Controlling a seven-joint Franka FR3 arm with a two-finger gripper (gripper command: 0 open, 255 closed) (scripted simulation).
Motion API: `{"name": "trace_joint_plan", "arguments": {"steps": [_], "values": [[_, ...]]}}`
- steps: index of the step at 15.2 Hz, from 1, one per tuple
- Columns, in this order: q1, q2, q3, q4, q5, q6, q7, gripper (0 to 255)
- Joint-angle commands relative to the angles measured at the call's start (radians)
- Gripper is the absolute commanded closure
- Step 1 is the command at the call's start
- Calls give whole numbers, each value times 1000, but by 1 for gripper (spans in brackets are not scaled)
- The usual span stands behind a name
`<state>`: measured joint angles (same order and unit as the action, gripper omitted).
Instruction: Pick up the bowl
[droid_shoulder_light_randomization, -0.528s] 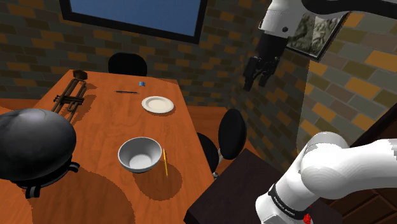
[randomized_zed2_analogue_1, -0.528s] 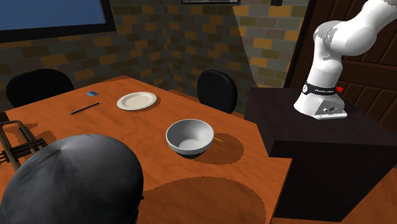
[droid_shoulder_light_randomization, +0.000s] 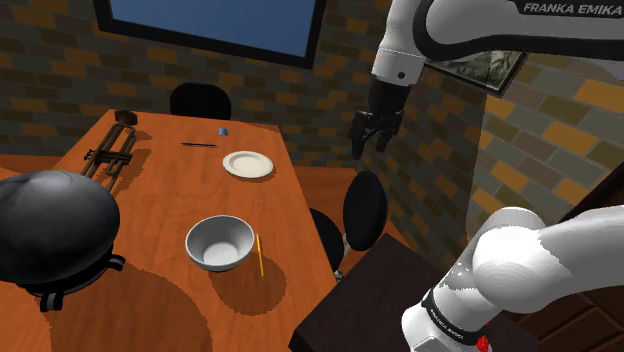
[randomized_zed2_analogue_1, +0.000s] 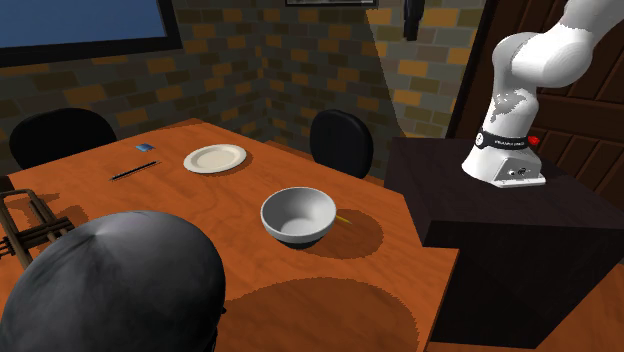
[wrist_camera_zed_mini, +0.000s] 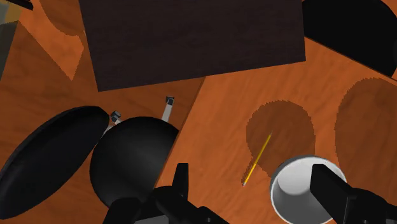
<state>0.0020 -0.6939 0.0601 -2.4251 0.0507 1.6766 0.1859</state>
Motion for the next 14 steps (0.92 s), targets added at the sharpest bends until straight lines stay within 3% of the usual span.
{"name": "trace_joint_plan", "arguments": {"steps": [1,14], "values": [[3,60,8,-12,11,69,7,0],[23,519,47,42,65,446,33,0]]}}
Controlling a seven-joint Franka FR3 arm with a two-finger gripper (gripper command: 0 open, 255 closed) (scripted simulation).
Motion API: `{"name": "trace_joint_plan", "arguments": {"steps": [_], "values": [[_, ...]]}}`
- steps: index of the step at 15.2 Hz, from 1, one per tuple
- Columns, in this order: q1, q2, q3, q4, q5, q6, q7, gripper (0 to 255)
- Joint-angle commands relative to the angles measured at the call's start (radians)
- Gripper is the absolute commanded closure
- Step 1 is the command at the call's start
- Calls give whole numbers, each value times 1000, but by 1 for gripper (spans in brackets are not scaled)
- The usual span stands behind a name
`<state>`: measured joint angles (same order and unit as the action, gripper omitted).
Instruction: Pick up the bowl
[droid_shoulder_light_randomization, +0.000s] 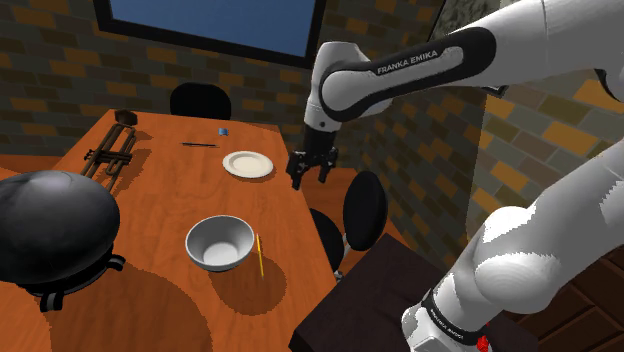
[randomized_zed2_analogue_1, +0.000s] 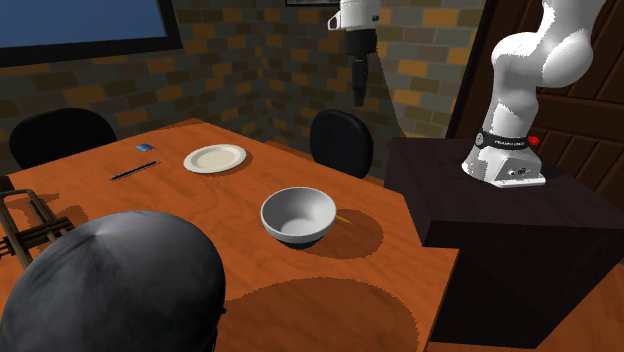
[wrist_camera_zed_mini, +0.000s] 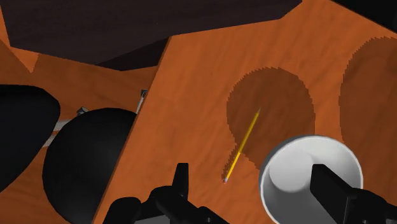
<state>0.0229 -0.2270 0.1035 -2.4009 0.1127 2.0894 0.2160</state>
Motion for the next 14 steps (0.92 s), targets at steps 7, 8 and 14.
{"name": "trace_joint_plan", "arguments": {"steps": [7,8,14], "values": [[14,330,19,141,17,174,14,0],[17,370,20,164,18,189,16,0],[32,610,27,326,21,256,26,0]]}}
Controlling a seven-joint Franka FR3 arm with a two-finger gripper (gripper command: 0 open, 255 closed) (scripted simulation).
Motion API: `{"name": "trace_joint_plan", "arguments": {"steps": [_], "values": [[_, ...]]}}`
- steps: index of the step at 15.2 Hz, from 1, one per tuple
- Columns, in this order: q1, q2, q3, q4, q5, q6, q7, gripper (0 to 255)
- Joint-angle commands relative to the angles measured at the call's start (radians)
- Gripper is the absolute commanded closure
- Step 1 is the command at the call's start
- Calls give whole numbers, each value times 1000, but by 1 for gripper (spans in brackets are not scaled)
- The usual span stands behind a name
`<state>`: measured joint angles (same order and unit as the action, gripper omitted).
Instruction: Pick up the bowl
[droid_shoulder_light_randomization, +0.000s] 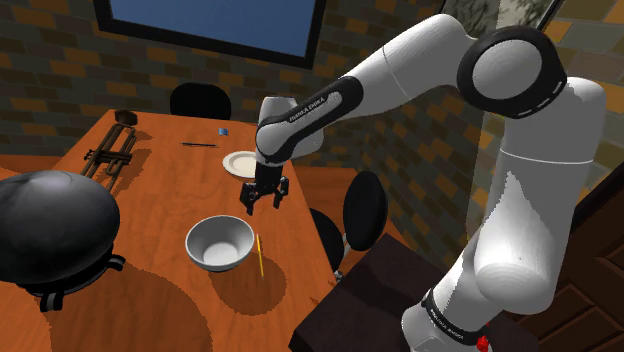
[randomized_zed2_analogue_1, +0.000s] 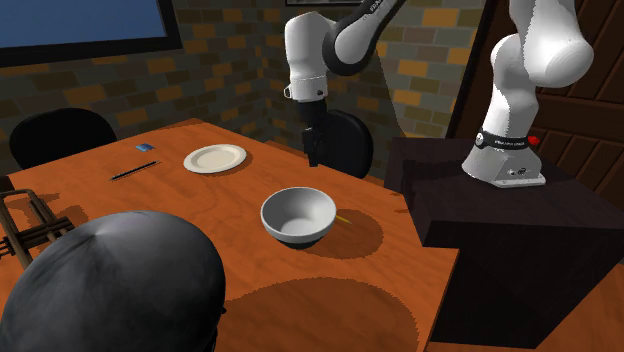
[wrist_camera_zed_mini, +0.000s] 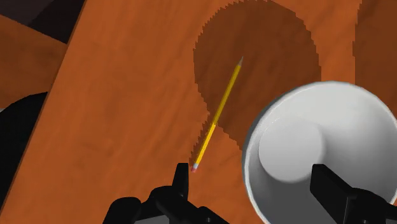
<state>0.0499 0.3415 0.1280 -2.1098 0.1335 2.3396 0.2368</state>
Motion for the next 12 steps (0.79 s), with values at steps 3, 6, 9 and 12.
{"name": "trace_joint_plan", "arguments": {"steps": [3,6,9,12], "values": [[14,161,4,132,0,22,10,0],[18,217,3,165,0,43,9,0],[19,249,2,170,-1,71,6,0],[21,278,1,176,-1,93,3,0]]}}
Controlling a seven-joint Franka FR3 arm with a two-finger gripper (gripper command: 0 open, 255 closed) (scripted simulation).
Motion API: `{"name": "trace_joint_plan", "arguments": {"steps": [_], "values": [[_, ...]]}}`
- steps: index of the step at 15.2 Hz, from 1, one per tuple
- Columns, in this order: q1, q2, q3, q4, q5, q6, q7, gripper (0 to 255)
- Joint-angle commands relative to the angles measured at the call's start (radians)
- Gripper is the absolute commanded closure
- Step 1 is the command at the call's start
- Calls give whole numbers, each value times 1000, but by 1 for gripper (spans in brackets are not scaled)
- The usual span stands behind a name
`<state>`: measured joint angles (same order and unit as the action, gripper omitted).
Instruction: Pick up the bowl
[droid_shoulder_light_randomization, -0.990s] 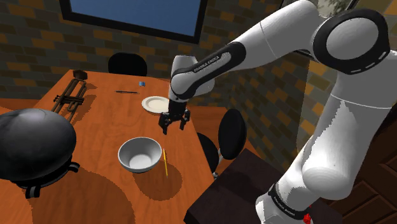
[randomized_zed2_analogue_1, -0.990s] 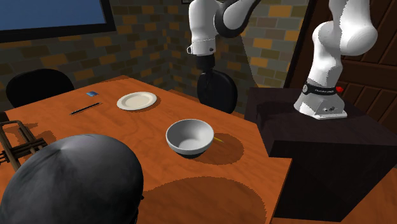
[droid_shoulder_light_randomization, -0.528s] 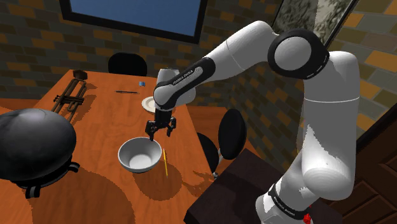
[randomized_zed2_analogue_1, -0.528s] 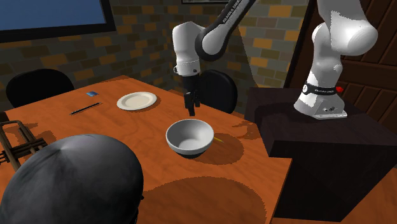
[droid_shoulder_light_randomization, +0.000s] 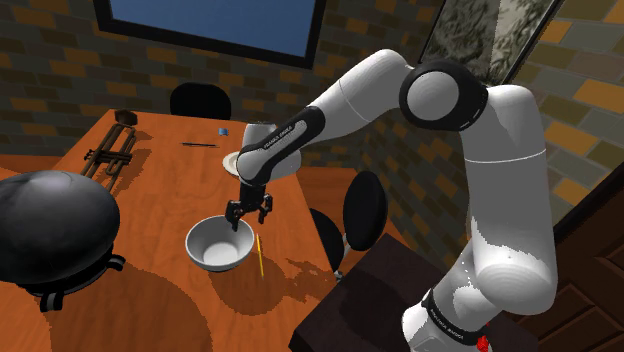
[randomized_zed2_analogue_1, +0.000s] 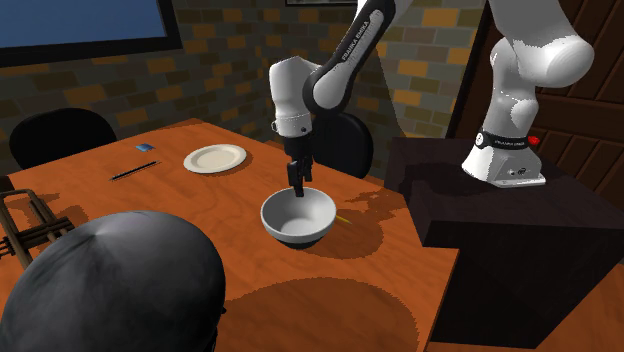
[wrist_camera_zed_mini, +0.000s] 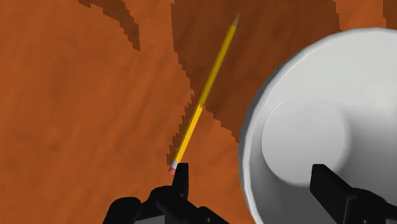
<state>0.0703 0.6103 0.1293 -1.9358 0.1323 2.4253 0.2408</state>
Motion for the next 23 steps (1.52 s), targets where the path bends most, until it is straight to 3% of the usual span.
{"name": "trace_joint_plan", "arguments": {"steps": [1,2,11,23], "values": [[0,9,0,2,0,7,-1,0],[1,10,0,3,0,8,-1,255],[0,9,0,2,0,7,-1,255],[-6,-118,4,-13,3,-104,13,255]]}}
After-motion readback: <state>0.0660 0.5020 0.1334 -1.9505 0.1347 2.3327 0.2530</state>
